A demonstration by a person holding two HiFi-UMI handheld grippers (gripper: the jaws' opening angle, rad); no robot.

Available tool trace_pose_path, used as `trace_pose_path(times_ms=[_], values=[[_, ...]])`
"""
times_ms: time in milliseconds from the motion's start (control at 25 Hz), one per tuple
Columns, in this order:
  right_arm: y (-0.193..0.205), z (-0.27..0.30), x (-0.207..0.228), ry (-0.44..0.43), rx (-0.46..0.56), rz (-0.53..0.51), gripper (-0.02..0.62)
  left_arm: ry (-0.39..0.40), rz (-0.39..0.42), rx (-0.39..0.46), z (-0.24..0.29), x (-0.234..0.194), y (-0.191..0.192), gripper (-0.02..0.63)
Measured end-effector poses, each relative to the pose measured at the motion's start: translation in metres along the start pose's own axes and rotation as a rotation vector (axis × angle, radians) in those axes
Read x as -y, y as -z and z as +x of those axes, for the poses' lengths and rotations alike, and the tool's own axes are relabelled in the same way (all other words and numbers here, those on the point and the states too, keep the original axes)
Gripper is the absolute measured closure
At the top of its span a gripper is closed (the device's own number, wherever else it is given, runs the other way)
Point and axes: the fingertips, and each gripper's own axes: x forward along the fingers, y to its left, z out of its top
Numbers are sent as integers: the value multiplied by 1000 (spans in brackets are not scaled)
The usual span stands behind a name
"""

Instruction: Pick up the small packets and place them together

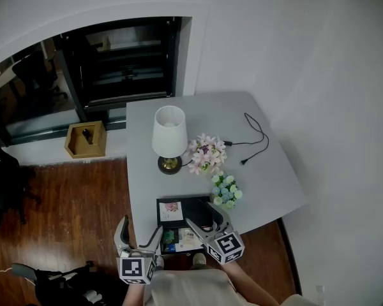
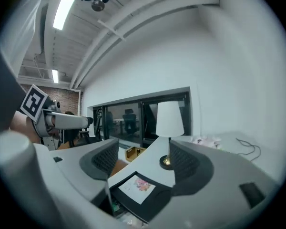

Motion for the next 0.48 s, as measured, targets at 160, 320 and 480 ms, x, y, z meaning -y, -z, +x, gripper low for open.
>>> trace_pose_path(times_ms=[160, 320, 480], values=[[-24, -36, 10, 87, 110, -16, 249, -14, 35, 19, 0, -1, -6, 178], [-17, -55, 21, 145, 125, -2, 250, -9, 47, 27, 2, 1, -8, 181], [-11, -66, 21, 99, 96, 10, 291, 25, 24, -2, 6, 8, -3, 183]])
